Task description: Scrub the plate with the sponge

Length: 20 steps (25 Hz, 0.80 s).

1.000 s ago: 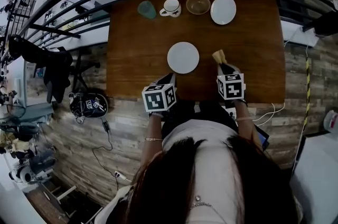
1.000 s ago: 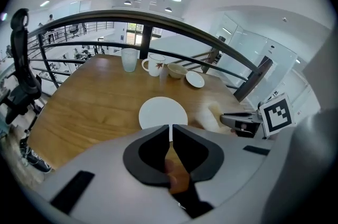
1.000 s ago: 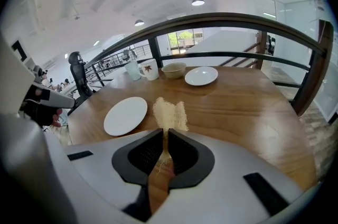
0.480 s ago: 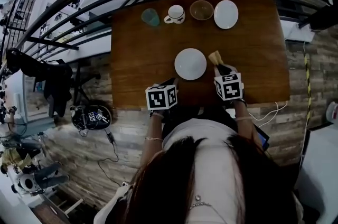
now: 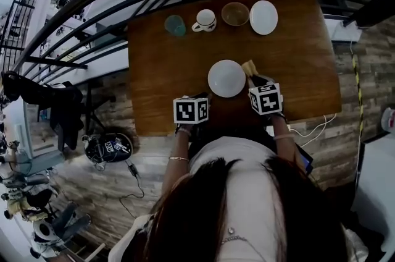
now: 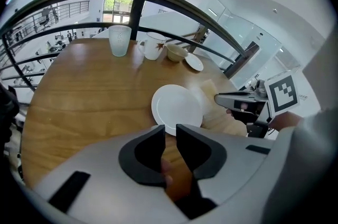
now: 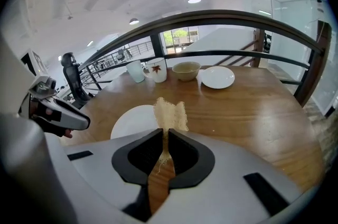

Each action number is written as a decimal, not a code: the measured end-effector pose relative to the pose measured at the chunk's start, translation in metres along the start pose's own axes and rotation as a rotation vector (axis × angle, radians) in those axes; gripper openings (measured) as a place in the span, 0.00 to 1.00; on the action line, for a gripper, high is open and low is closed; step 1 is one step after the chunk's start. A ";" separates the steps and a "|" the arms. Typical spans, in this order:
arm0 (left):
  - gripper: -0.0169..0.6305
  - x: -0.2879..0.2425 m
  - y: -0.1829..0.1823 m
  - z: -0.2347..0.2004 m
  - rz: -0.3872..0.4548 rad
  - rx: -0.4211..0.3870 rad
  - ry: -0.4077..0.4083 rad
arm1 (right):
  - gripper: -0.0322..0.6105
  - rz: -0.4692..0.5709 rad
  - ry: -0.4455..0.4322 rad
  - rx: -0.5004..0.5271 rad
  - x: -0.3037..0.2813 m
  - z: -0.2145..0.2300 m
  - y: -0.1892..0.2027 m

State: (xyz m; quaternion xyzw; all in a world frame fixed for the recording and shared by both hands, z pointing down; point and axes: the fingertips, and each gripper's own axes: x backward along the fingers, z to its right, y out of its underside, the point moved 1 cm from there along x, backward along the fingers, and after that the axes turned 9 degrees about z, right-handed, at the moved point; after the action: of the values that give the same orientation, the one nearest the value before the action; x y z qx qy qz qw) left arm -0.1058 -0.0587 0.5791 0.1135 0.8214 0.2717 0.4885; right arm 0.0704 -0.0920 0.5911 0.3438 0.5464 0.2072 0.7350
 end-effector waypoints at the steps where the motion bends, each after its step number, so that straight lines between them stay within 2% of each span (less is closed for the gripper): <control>1: 0.11 -0.002 0.001 0.000 -0.013 -0.003 0.015 | 0.14 -0.002 0.002 -0.004 -0.001 -0.002 -0.001; 9: 0.15 -0.028 0.005 0.007 -0.114 0.039 0.123 | 0.14 -0.038 0.001 -0.024 -0.016 -0.005 -0.007; 20: 0.17 -0.045 0.017 0.003 -0.200 0.067 0.162 | 0.14 -0.097 -0.024 -0.002 -0.039 -0.013 -0.013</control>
State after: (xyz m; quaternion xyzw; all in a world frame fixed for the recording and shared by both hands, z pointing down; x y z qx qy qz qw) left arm -0.0825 -0.0641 0.6211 0.0249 0.8740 0.2025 0.4409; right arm 0.0445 -0.1234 0.6055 0.3184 0.5534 0.1678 0.7512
